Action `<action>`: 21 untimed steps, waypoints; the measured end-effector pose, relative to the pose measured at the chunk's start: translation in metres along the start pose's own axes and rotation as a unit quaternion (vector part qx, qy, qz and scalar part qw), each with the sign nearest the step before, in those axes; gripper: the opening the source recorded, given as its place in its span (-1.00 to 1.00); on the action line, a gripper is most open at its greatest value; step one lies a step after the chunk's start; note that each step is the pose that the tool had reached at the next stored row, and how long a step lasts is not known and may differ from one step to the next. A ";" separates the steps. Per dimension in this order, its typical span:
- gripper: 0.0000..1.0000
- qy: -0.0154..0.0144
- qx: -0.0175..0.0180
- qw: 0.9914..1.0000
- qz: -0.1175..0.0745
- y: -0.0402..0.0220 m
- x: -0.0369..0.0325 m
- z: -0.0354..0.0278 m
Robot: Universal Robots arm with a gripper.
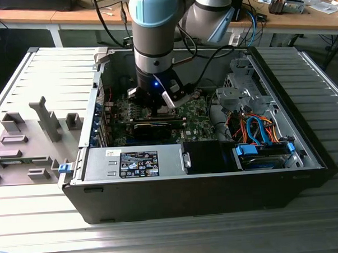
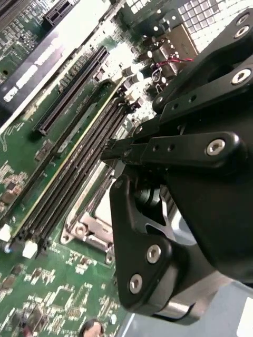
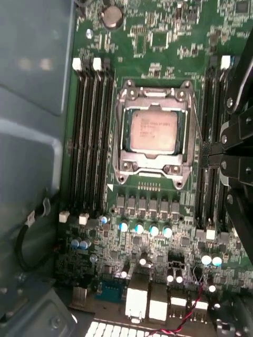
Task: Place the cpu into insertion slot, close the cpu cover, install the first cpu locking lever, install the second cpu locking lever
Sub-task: 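Install the second cpu locking lever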
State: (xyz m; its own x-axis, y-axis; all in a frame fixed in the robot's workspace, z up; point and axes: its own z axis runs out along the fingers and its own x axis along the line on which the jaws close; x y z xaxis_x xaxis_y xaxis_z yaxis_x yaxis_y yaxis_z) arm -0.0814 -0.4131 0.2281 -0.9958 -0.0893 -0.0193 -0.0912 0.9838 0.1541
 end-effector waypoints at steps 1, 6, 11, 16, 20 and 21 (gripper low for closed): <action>-0.79 0.000 0.000 1.000 -0.001 -0.0002 0.0013 0.0019; -0.79 0.003 0.000 1.000 -0.019 0.0011 0.0121 0.0147; -0.79 0.006 -0.001 0.999 -0.042 0.0073 0.0153 0.0240; -0.79 0.005 -0.008 0.999 -0.043 0.0109 0.0157 0.0276; -0.79 0.005 -0.011 0.999 -0.047 0.0110 0.0158 0.0296; -0.79 0.005 -0.011 0.999 -0.049 0.0110 0.0157 0.0297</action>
State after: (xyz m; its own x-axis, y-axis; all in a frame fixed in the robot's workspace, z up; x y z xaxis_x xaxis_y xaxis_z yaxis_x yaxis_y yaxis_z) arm -0.0979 -0.3990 0.2002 -0.9821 -0.1868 -0.0246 -0.1882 0.9666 0.1741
